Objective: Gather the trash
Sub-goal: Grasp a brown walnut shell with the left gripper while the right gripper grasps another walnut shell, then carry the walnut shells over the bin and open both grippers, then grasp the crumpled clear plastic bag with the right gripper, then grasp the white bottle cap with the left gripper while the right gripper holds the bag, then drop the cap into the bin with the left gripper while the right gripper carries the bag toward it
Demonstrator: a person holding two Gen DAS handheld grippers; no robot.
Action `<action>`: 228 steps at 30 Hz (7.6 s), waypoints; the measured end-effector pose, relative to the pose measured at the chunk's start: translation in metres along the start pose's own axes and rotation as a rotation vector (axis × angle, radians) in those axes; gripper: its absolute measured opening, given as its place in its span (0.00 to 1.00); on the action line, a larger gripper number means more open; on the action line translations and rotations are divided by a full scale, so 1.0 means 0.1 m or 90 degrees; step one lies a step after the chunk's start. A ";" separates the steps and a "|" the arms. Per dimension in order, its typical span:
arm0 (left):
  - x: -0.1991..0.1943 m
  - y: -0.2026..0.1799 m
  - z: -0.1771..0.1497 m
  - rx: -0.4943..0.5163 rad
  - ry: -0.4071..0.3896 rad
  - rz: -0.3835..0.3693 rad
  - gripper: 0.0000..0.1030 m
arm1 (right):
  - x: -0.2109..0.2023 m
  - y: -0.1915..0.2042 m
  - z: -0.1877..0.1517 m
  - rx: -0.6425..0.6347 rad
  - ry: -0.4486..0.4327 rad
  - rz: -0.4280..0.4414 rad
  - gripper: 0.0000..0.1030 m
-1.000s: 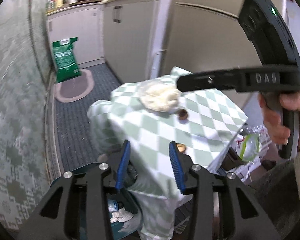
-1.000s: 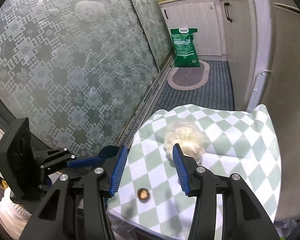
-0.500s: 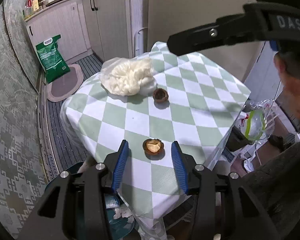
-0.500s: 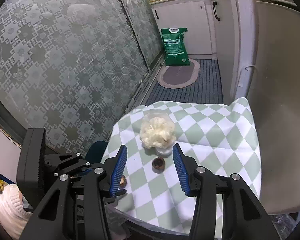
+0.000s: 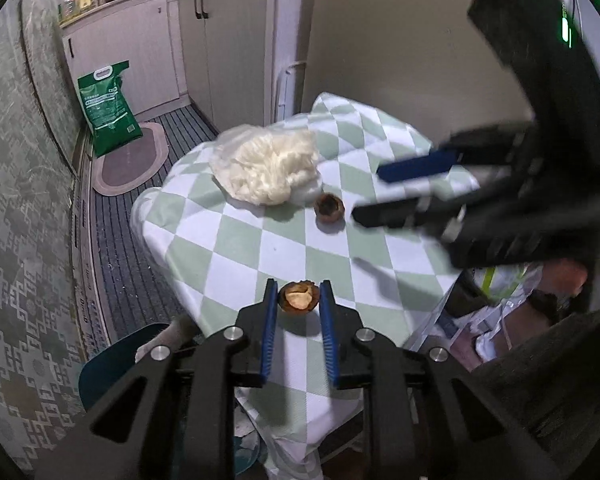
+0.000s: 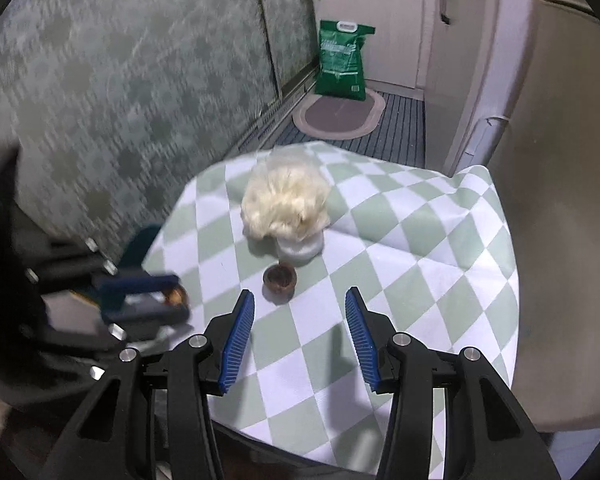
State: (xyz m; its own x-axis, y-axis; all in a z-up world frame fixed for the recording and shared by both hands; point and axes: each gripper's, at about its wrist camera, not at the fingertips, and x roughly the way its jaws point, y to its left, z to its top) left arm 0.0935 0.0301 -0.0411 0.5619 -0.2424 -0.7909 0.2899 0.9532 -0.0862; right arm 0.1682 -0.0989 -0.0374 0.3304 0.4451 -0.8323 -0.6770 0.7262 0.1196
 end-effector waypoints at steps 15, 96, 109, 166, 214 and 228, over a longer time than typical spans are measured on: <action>-0.30 0.27 0.06 -0.077 -0.050 -0.048 0.21 | 0.35 0.20 0.14 -0.040 -0.006 -0.037 0.24; -1.22 1.72 -0.71 -0.266 -0.120 0.184 0.57 | 0.57 1.96 0.61 -0.142 0.027 0.193 0.44; -1.24 1.43 -0.47 -0.240 -0.163 0.131 0.66 | 0.17 1.17 0.79 -0.016 -0.070 0.159 0.59; 0.40 -0.21 0.61 -0.005 -0.079 0.076 0.65 | -0.61 -0.71 0.32 0.161 -0.186 0.097 0.05; -0.18 0.50 0.06 -0.106 -0.017 0.149 0.31 | -0.70 0.26 0.50 0.042 -0.181 0.154 0.05; -0.26 1.09 -0.42 -0.149 0.053 0.198 0.31 | -0.37 0.84 0.74 -0.004 -0.144 0.184 0.05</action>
State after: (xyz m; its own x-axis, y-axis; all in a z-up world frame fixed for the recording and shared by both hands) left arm 0.0780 0.1479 -0.0556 0.5272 0.0710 -0.8468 -0.0741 0.9965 0.0374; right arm 0.1478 -0.0149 0.0436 0.2613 0.7360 -0.6245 -0.7677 0.5506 0.3278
